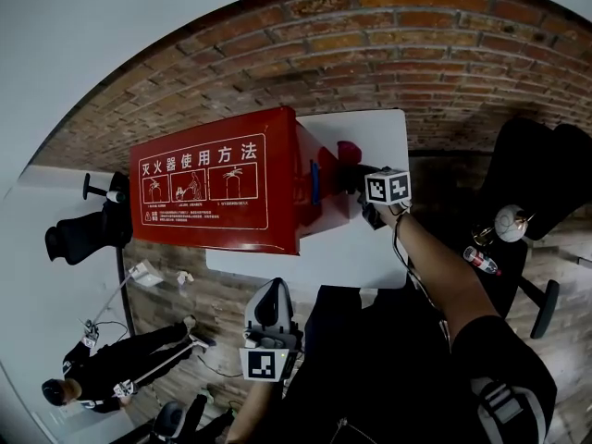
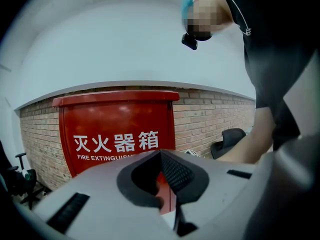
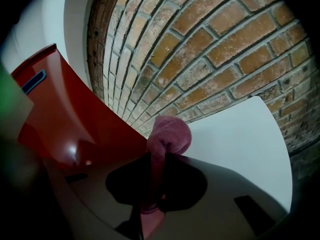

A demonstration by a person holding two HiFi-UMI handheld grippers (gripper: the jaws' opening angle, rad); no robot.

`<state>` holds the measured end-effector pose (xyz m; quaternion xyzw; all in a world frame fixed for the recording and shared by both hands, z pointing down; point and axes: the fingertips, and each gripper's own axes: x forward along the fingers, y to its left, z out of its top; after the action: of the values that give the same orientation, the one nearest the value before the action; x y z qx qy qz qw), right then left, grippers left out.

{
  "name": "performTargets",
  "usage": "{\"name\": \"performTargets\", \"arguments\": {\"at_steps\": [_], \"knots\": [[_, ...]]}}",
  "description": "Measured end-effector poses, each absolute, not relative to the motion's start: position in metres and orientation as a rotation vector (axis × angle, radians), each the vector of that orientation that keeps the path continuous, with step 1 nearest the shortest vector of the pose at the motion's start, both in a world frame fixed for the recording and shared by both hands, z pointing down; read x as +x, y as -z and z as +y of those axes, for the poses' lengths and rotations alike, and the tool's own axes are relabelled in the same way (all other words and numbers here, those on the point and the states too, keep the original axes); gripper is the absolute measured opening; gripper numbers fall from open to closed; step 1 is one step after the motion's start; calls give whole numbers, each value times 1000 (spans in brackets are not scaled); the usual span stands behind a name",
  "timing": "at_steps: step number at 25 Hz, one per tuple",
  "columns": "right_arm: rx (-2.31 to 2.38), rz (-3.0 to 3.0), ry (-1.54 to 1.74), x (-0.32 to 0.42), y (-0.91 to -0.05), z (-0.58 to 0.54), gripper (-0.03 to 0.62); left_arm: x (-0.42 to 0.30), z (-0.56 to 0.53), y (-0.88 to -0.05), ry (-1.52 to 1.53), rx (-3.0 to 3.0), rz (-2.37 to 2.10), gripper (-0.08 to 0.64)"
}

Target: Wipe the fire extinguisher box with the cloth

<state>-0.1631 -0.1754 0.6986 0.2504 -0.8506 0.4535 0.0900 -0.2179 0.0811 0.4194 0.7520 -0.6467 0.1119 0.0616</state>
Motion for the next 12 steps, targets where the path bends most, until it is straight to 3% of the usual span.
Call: {"name": "performTargets", "arguments": {"at_steps": [12], "knots": [[770, -2413, -1355, -164, -750, -172, 71, -223, 86, -424, -381, 2228, -1970, 48]]}}
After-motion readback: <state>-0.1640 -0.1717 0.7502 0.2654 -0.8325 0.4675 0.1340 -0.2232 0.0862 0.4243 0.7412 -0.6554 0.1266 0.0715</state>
